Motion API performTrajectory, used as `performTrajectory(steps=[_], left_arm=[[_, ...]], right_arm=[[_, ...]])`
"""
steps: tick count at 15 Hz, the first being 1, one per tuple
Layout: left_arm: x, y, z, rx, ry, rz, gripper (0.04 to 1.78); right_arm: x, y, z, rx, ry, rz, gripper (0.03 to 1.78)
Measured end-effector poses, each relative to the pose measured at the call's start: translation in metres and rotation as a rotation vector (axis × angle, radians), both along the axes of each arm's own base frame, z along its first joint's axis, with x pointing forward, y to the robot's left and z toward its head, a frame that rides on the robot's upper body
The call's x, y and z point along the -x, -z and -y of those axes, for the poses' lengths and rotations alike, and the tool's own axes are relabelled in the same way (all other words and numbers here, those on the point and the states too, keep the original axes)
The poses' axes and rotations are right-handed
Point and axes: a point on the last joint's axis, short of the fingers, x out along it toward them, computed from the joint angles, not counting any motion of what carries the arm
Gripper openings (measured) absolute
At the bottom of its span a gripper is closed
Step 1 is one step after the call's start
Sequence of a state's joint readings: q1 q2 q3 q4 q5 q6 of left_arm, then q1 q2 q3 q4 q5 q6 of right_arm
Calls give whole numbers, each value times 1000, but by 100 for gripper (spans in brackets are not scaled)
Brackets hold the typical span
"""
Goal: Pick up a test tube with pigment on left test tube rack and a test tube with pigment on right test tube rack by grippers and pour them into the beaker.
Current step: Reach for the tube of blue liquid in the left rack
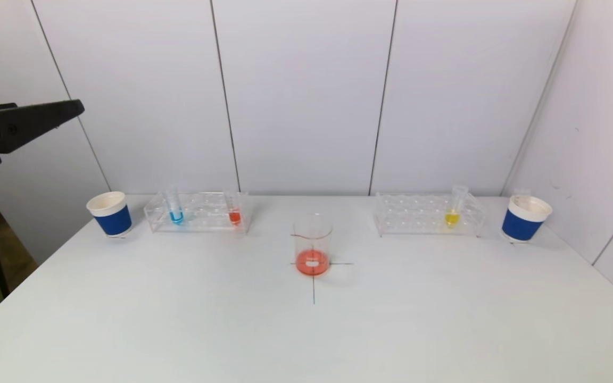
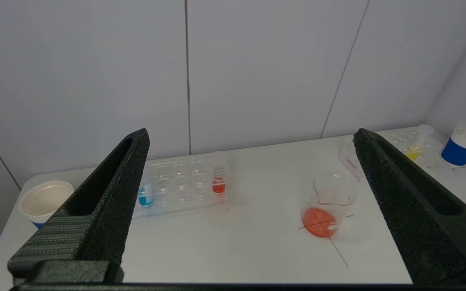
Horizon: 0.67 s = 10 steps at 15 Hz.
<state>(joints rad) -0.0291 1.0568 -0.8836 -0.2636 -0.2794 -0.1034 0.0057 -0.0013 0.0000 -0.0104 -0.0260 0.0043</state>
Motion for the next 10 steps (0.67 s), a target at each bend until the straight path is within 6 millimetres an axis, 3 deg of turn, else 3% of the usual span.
performTrajectory(steps=[5, 10], left_arm=[[-44, 8, 1, -6, 13, -2, 176], [-104, 37, -2, -13, 18, -37, 176]], right_arm=[[0, 0, 0, 0, 0, 0, 177], [0, 0, 0, 0, 0, 0, 177]])
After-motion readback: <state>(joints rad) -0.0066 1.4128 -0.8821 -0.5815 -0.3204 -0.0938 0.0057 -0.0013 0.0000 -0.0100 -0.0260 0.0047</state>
